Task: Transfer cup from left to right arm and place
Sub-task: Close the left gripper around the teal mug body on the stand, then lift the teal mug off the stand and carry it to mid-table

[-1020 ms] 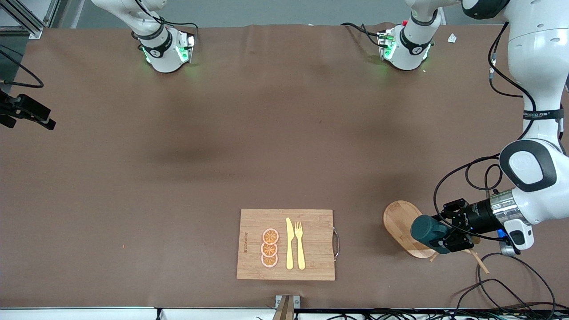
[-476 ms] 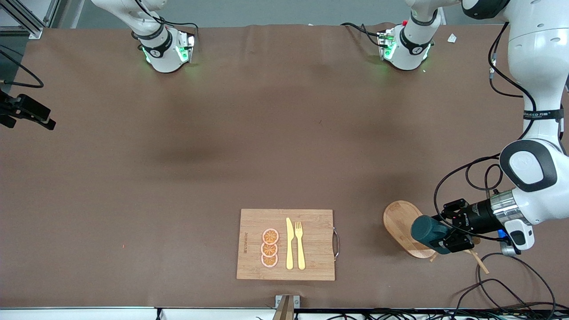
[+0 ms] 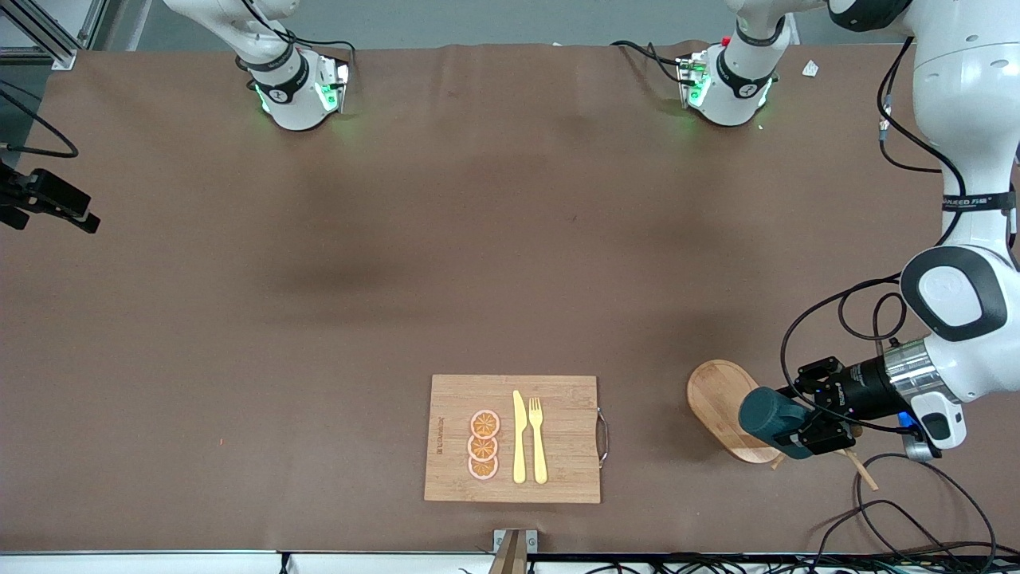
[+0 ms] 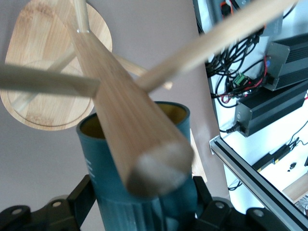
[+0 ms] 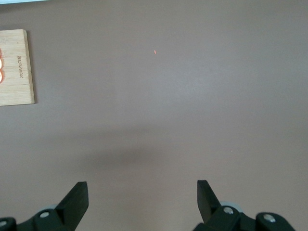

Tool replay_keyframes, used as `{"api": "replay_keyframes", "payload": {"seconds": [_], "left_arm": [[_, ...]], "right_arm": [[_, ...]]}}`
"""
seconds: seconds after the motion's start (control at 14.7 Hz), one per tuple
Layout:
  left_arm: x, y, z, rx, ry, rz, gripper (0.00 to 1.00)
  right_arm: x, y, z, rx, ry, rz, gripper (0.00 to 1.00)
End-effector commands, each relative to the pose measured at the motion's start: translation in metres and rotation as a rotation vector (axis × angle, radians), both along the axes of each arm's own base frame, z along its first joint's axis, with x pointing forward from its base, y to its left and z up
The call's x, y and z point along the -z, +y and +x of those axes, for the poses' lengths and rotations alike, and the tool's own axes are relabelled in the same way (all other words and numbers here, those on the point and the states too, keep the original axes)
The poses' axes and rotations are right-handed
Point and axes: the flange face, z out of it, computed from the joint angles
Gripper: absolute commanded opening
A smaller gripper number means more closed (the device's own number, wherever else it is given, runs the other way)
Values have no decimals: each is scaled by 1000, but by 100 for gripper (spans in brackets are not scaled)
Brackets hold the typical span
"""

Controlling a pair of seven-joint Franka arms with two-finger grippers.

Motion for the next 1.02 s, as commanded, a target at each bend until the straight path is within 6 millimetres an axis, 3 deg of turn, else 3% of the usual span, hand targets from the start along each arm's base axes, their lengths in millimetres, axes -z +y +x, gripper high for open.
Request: {"api": "replay_keyframes", "payload": {"seconds": [0.0,0.48,0.68,0.95], "left_arm": [[-23,-5,-9,13,14,-3,79],[-57,-33,-21,12,60,-20,78],[-63,-71,-27,33,79,13,78],[-72,-142,-42,54,92,146,78]], "right_arm": [[-3,-3,-6,-8,-2,-10,100],[-4,-3,-6,-8,-2,-10,100],[-5,-5,-6,-5,-3,-10,100],[-3,-7,-6,-2,0,-10,100]]}}
